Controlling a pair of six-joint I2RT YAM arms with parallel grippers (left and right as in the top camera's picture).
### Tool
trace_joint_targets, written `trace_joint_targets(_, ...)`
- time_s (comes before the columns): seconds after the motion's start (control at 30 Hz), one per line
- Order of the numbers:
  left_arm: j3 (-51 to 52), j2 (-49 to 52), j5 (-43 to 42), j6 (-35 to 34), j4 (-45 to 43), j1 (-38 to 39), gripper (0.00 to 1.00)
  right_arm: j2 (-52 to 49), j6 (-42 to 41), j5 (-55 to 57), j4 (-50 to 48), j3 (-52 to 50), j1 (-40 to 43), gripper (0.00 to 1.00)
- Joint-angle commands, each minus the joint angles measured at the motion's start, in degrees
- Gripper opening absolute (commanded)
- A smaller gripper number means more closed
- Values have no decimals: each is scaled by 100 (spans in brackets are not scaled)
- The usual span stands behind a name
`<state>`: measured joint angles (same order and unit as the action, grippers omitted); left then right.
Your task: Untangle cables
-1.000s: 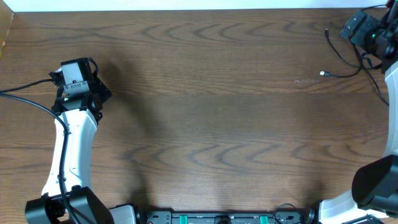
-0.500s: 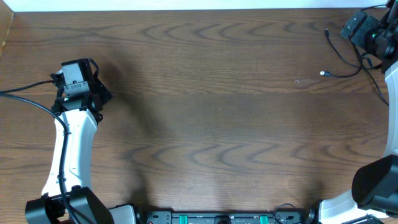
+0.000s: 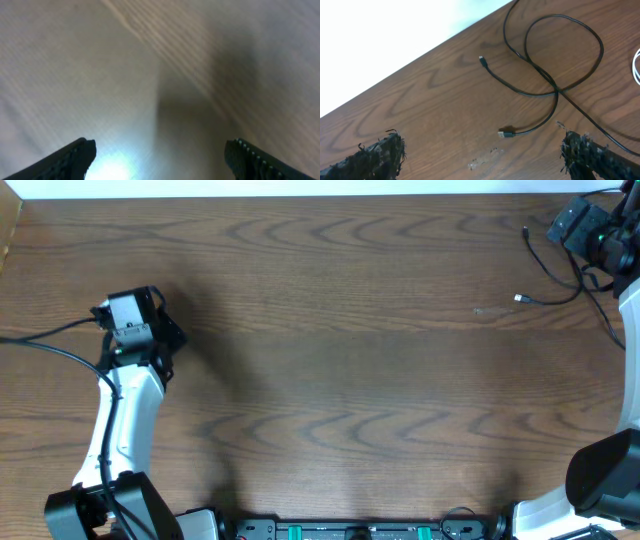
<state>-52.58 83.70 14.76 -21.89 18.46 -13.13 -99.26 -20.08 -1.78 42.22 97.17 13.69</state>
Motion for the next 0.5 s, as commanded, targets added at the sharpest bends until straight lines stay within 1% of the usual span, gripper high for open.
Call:
trace_joint_targets(0.0,516,0,-44,-496,-706,-31,87,-28,85,-11,9,-11,13,99)
trace_joint_targets(0.13,1064,-90,-48,-914,-1526,-31,87,-28,85,-11,7,-11,13,99)
trace_joint_targets(0.2,1263,-190,-50,-1001,-1753,-31,87,-28,85,-11,7,-11,13,99)
trace_joint_targets(0.47,2096,-1093,-52,-990,-2455,-33,87,-28,85,-11,7,-11,13,99)
